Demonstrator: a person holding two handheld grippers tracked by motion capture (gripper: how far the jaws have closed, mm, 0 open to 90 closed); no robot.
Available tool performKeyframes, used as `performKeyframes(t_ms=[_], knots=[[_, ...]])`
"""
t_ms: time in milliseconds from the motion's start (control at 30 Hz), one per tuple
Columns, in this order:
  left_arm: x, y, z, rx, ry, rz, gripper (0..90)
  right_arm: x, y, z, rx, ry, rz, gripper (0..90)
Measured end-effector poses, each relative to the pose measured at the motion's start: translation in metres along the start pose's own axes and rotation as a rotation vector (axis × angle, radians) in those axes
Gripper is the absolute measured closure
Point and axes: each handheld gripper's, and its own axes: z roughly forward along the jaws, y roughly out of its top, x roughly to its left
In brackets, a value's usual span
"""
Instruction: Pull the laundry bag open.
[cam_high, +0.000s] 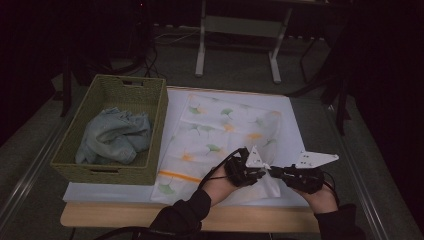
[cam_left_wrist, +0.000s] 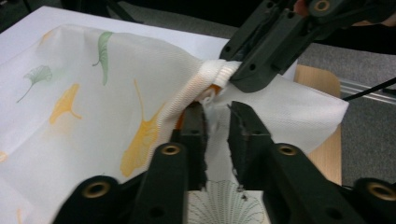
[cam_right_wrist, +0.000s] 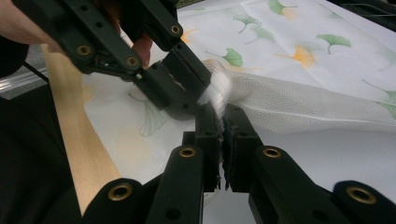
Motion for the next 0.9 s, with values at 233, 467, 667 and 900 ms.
performKeyframes(t_ms=[233,467,667,900], knots=[[0.0002,-0.0007,0.0008,0.011,0.022,-0.008,89.7,0.0012,0.0004,0.0008,-0.003,0.003,-0.004,85.6],[-0.0002,0.0001,-0.0013,0.036,0.019,-0.003,90.0,-0.0007,-0.0012,0.0019,0.016,-0.007,0.005,85.6],[0.0,-0.0007,-0.0007,0.06,0.012,0.0,90.0,-0.0014,-0.0031,0.0047,0.031,-0.016,0.015,85.6],[0.0011,0.0002,-0.0026,0.063,0.005,-0.006,90.0,-0.0038,-0.0035,0.0041,0.03,-0.022,0.022,85.6]])
